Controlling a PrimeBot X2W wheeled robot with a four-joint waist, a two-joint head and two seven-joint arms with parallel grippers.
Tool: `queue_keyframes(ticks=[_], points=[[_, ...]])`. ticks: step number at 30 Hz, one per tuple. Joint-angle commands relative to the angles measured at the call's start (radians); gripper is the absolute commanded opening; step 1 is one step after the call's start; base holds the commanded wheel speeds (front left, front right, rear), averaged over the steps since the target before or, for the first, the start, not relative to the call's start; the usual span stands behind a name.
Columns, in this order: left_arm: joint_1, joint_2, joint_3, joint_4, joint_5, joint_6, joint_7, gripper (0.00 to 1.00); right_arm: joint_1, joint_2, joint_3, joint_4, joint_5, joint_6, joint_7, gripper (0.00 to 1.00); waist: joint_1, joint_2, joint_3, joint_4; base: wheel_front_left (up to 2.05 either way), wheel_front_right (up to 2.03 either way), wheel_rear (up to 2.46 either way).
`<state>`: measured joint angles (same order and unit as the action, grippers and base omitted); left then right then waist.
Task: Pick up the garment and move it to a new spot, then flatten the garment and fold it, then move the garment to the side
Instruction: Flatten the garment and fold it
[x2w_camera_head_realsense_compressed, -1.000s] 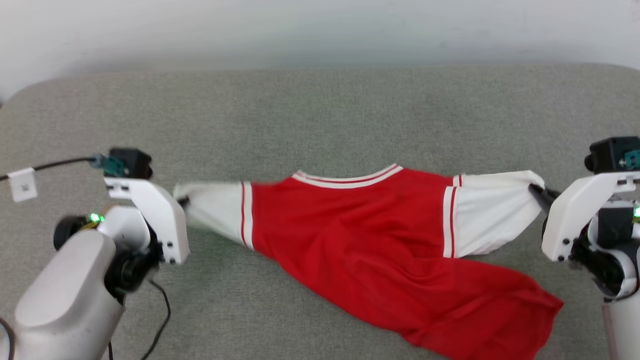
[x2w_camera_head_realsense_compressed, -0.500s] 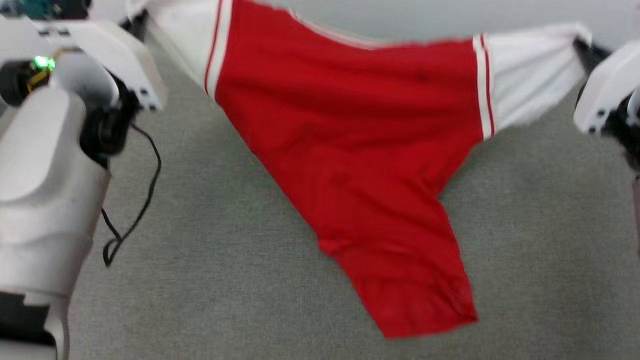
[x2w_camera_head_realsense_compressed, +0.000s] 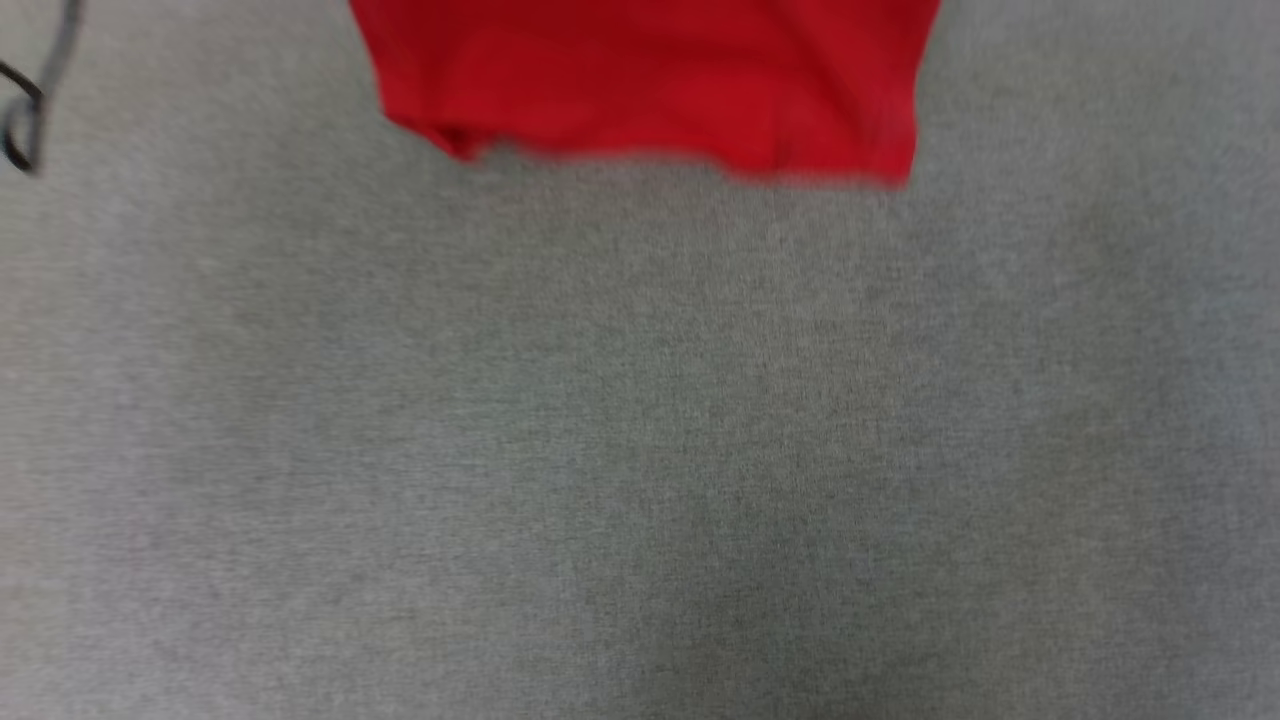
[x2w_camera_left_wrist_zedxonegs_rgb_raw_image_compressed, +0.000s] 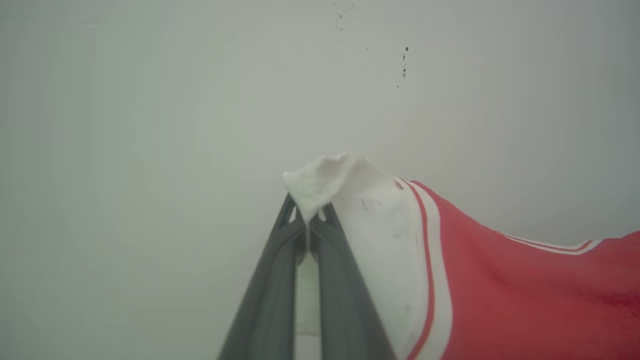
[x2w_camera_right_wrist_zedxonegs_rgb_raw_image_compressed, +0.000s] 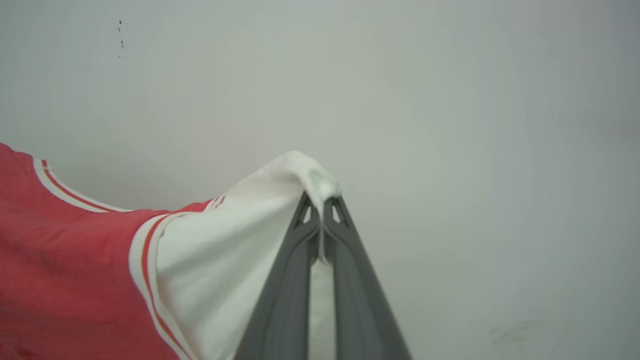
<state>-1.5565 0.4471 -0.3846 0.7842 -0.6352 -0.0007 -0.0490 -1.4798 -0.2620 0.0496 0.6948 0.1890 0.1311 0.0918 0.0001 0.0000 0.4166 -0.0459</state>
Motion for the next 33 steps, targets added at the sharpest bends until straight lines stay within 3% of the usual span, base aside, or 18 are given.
queue_keyframes(ticks=[1, 11, 19, 27, 33], points=[[-0.028, 0.003, 0.002, 0.004, 0.003, -0.005, -0.016, 0.00, -0.032, 0.004, 0.001, 0.013, -0.008, -0.001, -0.019, 0.00, -0.0001, 0.0000, 0.054, -0.019, 0.00, 0.00, 0.00], [-0.208, 0.027, -0.002, 0.002, 0.027, -0.032, -0.042, 0.00, -0.251, -0.011, 0.063, 0.061, 0.006, -0.001, -0.111, 0.00, -0.0001, 0.0000, 0.162, -0.024, 0.00, 0.00, 0.00], [-0.158, 0.011, -0.008, 0.007, 0.006, -0.035, -0.037, 0.00, -0.281, -0.014, 0.134, 0.145, 0.061, -0.001, -0.120, 0.00, -0.0001, 0.0000, 0.219, -0.017, 0.00, 0.00, 0.00], [0.015, -0.019, 0.005, 0.039, -0.071, -0.071, -0.055, 0.00, -0.151, -0.019, 0.254, 0.257, 0.184, -0.001, -0.146, 0.00, -0.0001, 0.0000, 0.189, 0.001, 0.00, 0.00, 0.00], [0.253, -0.023, 0.009, 0.015, -0.120, -0.094, -0.109, 0.00, 0.083, -0.054, 0.341, 0.204, 0.288, -0.001, -0.177, 0.00, -0.0001, 0.0000, 0.076, 0.013, 0.00, 0.00, 0.00]])
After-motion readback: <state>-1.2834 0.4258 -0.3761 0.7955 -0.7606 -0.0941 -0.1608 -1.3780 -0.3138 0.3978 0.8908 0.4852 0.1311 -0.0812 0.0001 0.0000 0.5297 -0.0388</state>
